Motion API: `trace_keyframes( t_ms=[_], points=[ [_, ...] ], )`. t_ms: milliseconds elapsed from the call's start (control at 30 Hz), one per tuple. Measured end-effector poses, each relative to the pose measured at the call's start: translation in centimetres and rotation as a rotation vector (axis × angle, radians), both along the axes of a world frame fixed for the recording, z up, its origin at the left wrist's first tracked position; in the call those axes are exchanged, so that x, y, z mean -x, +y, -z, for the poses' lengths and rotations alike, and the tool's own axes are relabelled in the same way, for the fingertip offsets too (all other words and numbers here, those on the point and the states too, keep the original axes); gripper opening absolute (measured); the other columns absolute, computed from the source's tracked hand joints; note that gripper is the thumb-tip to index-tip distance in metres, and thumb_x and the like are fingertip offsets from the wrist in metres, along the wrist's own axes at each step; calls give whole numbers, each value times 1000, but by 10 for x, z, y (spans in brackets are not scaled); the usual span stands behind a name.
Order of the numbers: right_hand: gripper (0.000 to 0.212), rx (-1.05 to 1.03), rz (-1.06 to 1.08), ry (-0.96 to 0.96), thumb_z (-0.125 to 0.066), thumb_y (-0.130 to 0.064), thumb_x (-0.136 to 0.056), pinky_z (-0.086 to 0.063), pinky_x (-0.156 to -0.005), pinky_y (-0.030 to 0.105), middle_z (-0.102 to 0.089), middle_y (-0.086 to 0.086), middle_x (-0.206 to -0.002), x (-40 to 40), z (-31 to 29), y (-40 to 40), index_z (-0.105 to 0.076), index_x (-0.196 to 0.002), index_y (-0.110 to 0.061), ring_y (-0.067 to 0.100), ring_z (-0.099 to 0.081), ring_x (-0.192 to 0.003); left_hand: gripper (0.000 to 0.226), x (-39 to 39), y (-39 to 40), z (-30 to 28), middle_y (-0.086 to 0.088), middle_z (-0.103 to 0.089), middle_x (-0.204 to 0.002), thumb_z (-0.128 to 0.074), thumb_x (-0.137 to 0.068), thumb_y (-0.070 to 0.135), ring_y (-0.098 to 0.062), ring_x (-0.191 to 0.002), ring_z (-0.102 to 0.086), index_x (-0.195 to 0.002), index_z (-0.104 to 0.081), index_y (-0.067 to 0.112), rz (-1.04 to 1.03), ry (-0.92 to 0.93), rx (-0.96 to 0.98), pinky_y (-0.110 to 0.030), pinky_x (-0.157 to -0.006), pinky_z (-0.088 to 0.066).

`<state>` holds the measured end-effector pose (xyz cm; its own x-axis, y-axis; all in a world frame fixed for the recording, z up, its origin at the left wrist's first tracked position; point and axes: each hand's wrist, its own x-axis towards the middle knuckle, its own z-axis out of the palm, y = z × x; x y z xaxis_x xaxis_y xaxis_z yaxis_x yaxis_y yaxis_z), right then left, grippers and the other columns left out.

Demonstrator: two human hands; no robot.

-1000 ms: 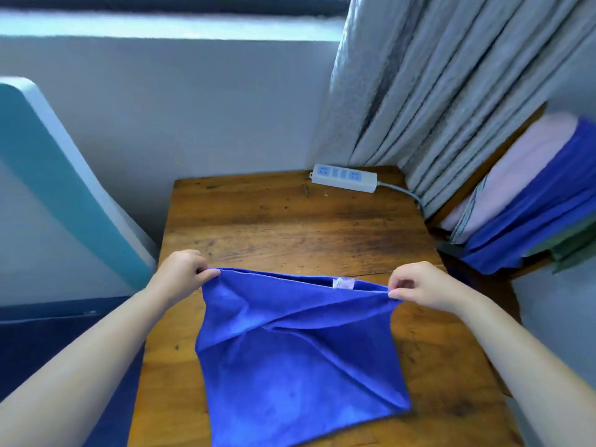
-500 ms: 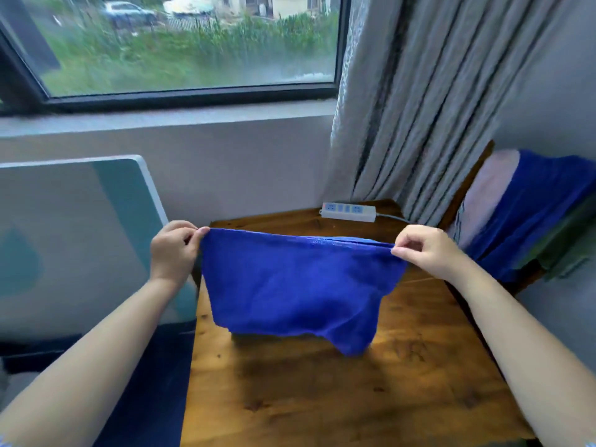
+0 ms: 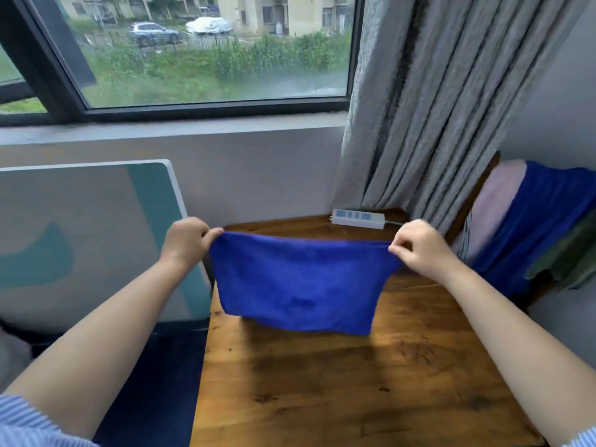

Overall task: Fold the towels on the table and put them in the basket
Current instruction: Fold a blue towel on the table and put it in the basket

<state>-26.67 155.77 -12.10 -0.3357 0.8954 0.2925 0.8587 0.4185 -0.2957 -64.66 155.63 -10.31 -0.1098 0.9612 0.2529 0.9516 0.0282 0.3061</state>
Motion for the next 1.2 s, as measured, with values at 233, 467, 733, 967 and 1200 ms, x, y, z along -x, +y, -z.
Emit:
trace_keyframes(
  t_ms=[233, 467, 733, 967, 1200],
  points=[
    [10, 12, 46, 13, -59, -3, -85, -44, -76, 36, -66, 23, -87, 4, 2, 2, -62, -84, 7, 34, -62, -86, 33, 7, -6, -7, -20, -65, -93, -60, -88, 19, -33, -90, -61, -76, -66, -11, 194, 128, 53, -35, -80, -45],
    [13, 151, -128, -138, -62, -5, -84, -44, -81, 31, -67, 20, -90, 1, 1, 4, -66, -91, 5, 30, -62, -90, 28, 18, -9, -4, -22, -65, -90, -61, -88, 13, -34, -83, -64, -77, -66, -13, 285, 221, 125, -34, -74, -48],
    [24, 433, -195, -475, -49, -14, -92, -40, -85, 25, -58, 8, -98, 18, 16, -3, -65, -108, -5, 21, -56, -102, 44, 16, -8, -3, -12, -50, -41, -85, -40, -11, -26, -32, -50, -40, -43, 2, 434, 389, 108, -22, -31, -41],
    [26, 208, -21, -390, -43, -19, -95, -39, -87, 26, -57, 9, -109, 11, 18, 6, -61, -107, -5, 22, -52, -110, 22, 17, -6, 6, -12, -61, -62, -83, -56, -5, -27, -52, -62, -65, -64, 3, 488, 474, 151, -26, -47, -49],
    [28, 66, 94, -344, -44, -23, -95, -44, -85, 34, -59, 15, -108, 2, -4, 20, -60, -100, 0, 28, -57, -106, 22, 3, 6, -2, -8, -58, -107, -41, -98, 13, -23, -97, -62, -102, -62, 8, 244, 564, 236, -30, -81, -50]
  ],
)
